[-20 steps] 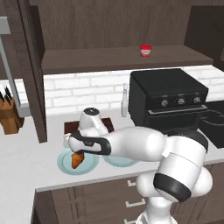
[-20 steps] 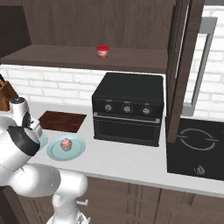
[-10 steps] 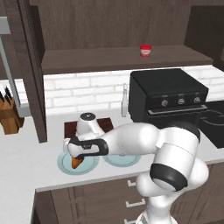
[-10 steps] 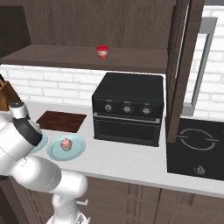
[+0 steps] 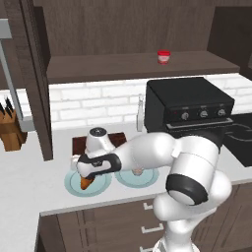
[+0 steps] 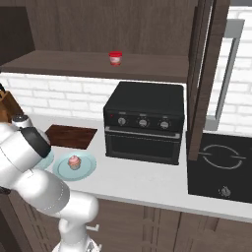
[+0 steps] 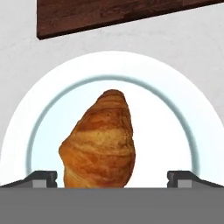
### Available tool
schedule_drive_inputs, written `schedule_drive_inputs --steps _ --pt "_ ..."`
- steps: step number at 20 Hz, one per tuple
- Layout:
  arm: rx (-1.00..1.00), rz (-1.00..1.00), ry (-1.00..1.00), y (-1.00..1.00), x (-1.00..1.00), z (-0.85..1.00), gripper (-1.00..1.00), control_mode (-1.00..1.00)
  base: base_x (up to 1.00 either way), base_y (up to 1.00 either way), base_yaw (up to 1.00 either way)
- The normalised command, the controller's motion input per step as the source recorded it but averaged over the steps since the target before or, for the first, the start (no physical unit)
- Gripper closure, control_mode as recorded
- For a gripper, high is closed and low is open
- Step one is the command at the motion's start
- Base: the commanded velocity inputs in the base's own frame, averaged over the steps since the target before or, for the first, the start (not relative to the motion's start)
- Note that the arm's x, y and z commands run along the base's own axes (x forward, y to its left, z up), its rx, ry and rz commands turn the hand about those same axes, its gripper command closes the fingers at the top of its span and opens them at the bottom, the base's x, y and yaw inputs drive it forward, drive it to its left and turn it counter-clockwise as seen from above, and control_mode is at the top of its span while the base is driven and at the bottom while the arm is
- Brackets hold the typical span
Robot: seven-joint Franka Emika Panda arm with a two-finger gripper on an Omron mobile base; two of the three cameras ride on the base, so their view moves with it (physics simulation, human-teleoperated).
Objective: From the different types of pastries on the counter, select a croissant and place it on the cutting board. Then retrieve a jar of jam from the cabinet and place it alongside the croissant on the cutting board.
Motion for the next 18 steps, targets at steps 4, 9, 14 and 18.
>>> schedule_drive_inputs --steps 4,9,14,18 --pt "0.00 0.00 0.00 0.17 0.13 -0.17 -1.00 -1.00 0.00 0.00 0.00" --pt "0.00 0.00 0.00 0.05 0.05 -0.04 -1.00 -1.00 0.00 0.00 0.00" --pt "0.00 0.00 0.00 0.00 0.00 0.00 -1.00 -1.00 0.00 0.00 0.00" --pt "0.00 0.00 0.04 0.00 0.00 -0.13 -1.00 -1.00 0.00 0.00 0.00"
